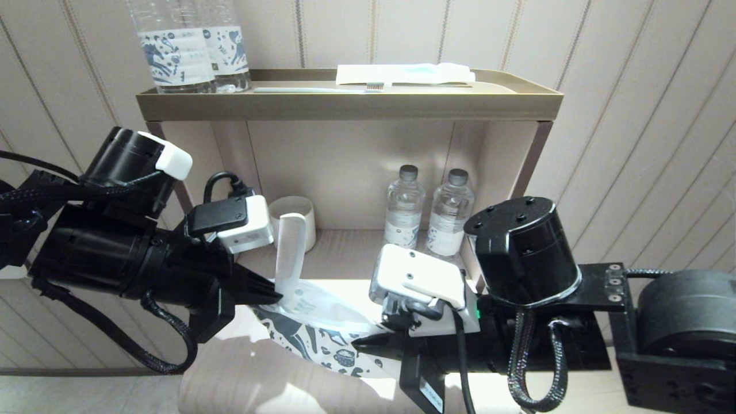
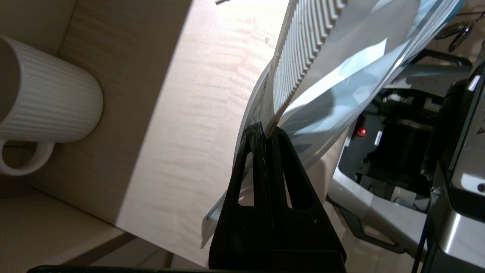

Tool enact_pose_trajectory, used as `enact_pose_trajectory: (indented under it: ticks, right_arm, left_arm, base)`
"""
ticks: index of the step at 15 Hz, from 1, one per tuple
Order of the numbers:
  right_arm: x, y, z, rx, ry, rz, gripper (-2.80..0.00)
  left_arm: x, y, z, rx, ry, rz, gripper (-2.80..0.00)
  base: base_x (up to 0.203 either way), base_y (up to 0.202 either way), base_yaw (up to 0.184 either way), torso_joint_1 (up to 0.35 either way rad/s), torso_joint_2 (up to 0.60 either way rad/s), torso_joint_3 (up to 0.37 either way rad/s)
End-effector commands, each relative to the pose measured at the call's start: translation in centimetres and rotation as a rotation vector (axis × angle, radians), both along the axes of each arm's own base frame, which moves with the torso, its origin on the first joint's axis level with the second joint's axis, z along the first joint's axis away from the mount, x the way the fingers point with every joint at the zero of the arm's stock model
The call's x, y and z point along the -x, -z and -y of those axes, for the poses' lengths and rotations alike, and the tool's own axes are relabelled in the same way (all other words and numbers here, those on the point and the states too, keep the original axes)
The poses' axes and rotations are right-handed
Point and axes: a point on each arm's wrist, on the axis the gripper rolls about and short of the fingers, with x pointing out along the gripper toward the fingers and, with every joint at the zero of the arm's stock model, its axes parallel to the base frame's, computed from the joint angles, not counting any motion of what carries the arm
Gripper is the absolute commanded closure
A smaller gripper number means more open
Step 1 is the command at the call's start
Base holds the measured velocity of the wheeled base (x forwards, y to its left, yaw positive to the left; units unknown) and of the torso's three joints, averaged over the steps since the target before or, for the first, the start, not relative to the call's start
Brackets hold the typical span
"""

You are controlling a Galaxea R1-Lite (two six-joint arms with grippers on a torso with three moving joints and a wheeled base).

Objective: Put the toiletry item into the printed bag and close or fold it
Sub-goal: Place the comb into the storage bag

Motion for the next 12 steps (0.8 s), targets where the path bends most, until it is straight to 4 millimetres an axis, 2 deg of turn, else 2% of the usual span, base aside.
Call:
enact_pose_trajectory:
  ticks: [1, 12]
  right_arm:
    - [0.21, -0.32, 0.07, -0.009, -0.007, 0.008, 0.0]
    - [0.17, -0.02, -0.12, -0.01, -0.023, -0.01, 0.0]
  left_arm:
    - [0.08, 0.12, -0.08, -0.025, 0.0, -0.002, 0.0]
    - [-0.17, -0.44, -0.05, -0.077, 0.003, 0.028, 0.0]
  base:
    - [0.0, 0.0, 0.0, 0.0, 0.0, 0.0]
    - [0.0, 0.0, 0.0, 0.0, 0.0, 0.0]
